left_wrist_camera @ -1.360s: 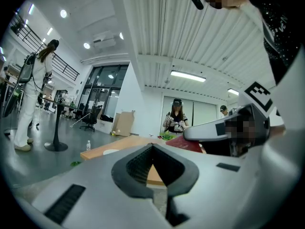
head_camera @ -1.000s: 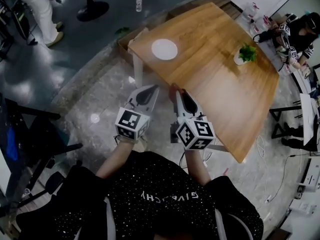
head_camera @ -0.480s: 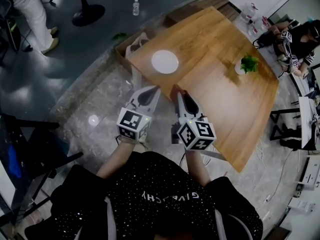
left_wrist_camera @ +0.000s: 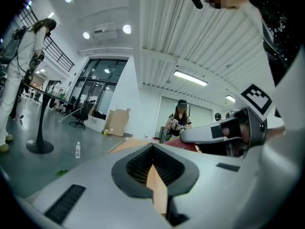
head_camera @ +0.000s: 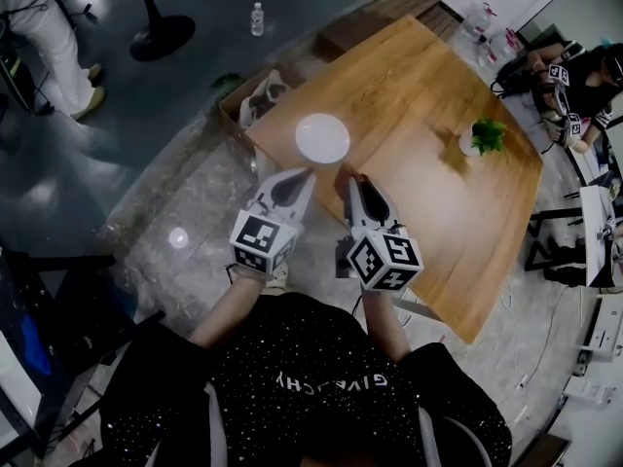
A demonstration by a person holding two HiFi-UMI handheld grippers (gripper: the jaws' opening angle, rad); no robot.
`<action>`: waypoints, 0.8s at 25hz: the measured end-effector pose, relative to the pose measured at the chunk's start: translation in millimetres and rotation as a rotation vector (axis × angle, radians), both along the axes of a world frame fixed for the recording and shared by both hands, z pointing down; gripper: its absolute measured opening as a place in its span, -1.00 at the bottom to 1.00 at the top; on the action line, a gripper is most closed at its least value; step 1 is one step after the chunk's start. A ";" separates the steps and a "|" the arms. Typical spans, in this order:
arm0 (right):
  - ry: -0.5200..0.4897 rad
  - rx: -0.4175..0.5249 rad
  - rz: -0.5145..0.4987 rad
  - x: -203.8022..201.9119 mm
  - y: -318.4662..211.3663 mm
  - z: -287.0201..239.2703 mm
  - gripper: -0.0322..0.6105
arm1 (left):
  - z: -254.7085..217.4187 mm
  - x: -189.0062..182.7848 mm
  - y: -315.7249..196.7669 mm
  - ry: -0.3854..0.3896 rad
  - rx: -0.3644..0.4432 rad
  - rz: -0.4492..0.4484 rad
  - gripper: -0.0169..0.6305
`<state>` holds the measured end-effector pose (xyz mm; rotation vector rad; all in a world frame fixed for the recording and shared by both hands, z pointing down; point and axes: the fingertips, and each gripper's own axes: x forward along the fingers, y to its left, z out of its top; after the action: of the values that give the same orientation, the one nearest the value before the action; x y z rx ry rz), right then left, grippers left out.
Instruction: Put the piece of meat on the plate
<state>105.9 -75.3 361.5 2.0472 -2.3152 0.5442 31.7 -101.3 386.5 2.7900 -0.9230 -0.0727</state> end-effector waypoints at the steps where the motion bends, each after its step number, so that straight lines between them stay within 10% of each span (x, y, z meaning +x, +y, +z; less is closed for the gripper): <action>1: -0.002 0.002 0.004 0.3 -3.5 -0.1 -0.63 | 0.4 -0.1 -3.3 -0.004 0.002 0.004 -0.93; 20: 0.016 -0.029 0.000 9.2 -35.6 12.9 -0.63 | 16.9 -6.9 -38.1 -0.017 -0.030 -0.036 -0.93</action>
<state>115.1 -110.8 374.4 2.0311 -2.2846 0.5565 24.8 -139.4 403.4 2.7508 -0.9696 -0.0407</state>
